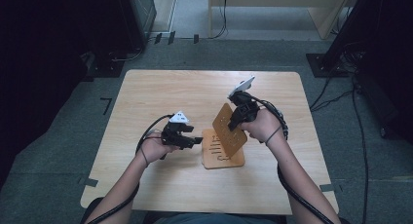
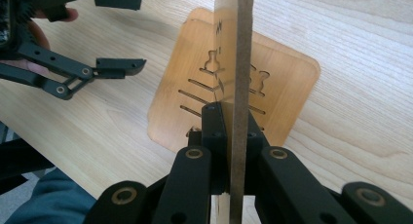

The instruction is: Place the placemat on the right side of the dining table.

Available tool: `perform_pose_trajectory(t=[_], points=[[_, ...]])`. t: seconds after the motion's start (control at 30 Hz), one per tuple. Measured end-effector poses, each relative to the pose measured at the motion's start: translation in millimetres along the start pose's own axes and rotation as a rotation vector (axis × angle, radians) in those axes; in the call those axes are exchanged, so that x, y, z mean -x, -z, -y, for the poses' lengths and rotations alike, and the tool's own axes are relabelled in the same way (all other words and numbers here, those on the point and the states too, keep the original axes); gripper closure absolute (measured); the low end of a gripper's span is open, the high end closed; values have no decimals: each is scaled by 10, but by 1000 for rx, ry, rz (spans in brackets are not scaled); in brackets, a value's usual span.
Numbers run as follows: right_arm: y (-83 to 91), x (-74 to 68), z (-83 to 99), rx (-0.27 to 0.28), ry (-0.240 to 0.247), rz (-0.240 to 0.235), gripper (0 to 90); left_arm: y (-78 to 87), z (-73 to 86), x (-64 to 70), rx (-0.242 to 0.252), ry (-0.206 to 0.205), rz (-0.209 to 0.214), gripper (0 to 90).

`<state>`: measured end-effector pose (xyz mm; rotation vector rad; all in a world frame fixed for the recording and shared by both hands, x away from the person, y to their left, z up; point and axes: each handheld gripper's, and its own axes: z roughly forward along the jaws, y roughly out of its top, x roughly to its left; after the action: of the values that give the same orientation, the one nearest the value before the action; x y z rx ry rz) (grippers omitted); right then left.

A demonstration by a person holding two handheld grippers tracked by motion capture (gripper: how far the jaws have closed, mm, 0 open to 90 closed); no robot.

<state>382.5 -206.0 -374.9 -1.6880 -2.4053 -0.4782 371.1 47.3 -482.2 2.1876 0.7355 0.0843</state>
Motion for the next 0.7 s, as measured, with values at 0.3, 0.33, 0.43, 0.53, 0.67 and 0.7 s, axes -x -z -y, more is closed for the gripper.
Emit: perform_pose_trajectory(t=[0.3,0.33,0.43,0.53,0.67,0.7], points=[[11,113,48,4,-18,19,876,-5,5,0,-1,-5,-4,320],[14,127,53,9,-22,24,876,-6,6,0,-2,-5,-3,319],[36,163,65,16,-32,28,876,-7,7,0,-6,-7,-4,318],[67,193,77,23,-40,35,876,-7,9,1,-6,-6,-5,318],[95,226,91,30,-46,44,876,-6,10,0,-6,-6,-6,317],[98,234,94,30,-46,43,876,-6,10,0,-6,-6,-6,317]])
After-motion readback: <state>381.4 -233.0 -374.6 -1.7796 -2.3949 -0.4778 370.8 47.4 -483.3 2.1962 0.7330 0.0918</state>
